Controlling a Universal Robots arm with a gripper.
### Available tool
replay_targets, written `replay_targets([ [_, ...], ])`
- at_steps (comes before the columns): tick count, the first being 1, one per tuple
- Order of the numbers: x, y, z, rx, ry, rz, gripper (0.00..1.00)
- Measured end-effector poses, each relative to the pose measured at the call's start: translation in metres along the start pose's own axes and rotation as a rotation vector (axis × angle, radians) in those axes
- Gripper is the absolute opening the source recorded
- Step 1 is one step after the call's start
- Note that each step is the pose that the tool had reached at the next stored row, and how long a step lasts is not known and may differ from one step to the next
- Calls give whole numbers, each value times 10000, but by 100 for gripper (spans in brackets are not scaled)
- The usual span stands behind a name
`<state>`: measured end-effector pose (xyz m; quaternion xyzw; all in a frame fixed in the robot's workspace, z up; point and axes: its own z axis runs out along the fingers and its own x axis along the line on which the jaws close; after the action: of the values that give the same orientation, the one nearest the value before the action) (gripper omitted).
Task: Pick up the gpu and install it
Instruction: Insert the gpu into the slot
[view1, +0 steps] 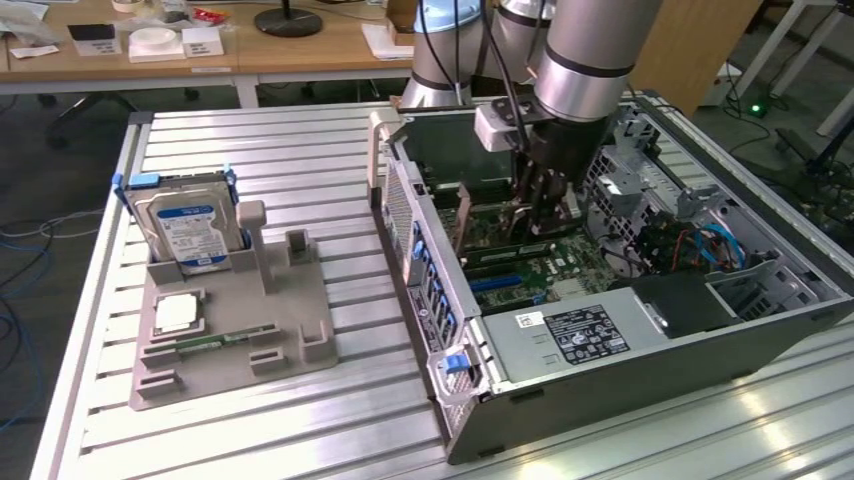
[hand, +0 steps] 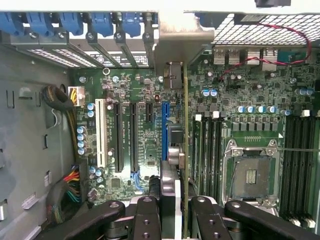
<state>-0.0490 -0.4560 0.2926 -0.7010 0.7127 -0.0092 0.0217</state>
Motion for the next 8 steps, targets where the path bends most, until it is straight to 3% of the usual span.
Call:
replay_targets([
  [8, 10, 25, 94, 1, -1, 0, 28],
])
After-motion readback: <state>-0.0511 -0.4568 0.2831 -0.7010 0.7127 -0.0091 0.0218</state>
